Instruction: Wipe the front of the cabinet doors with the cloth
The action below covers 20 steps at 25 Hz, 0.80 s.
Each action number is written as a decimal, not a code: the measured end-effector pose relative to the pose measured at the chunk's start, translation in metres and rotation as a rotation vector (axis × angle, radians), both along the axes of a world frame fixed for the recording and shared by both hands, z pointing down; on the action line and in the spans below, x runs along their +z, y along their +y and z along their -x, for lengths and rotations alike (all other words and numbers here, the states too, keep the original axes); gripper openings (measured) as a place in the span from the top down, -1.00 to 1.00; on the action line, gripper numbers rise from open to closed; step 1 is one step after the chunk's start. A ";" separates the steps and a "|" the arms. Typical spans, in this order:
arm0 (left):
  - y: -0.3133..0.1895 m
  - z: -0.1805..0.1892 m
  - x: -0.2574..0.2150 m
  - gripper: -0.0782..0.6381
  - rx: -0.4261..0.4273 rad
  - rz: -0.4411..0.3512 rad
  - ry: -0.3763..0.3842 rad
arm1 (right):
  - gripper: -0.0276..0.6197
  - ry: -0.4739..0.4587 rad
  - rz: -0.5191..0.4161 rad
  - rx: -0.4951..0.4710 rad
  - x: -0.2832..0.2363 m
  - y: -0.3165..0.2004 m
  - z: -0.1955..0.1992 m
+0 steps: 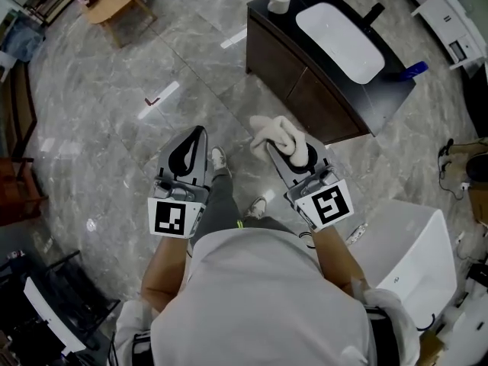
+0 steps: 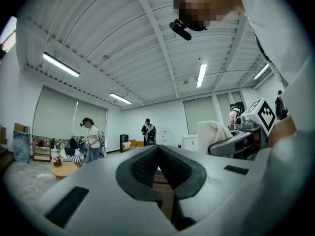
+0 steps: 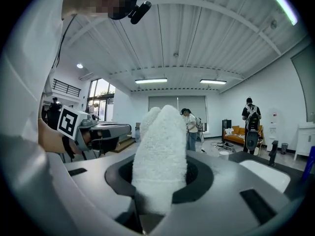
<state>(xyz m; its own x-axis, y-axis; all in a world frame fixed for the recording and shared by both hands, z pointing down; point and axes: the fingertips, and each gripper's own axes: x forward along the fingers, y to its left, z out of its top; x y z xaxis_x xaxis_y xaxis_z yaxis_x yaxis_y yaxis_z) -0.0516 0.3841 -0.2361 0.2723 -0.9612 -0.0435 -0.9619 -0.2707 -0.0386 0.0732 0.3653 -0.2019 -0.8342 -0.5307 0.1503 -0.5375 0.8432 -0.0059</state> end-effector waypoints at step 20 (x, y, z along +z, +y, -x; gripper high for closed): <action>-0.319 0.127 0.021 0.73 0.229 -0.023 0.081 | 0.49 0.065 -0.020 0.208 0.000 -0.274 0.154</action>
<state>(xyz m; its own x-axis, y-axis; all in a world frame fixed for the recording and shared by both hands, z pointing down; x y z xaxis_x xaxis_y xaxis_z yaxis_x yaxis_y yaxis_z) -0.1789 0.0646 -0.2152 0.4777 -0.8734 -0.0952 -0.8758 -0.4820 0.0275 -0.0812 0.0912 -0.2022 -0.6951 -0.6938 0.1884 -0.6987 0.7136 0.0501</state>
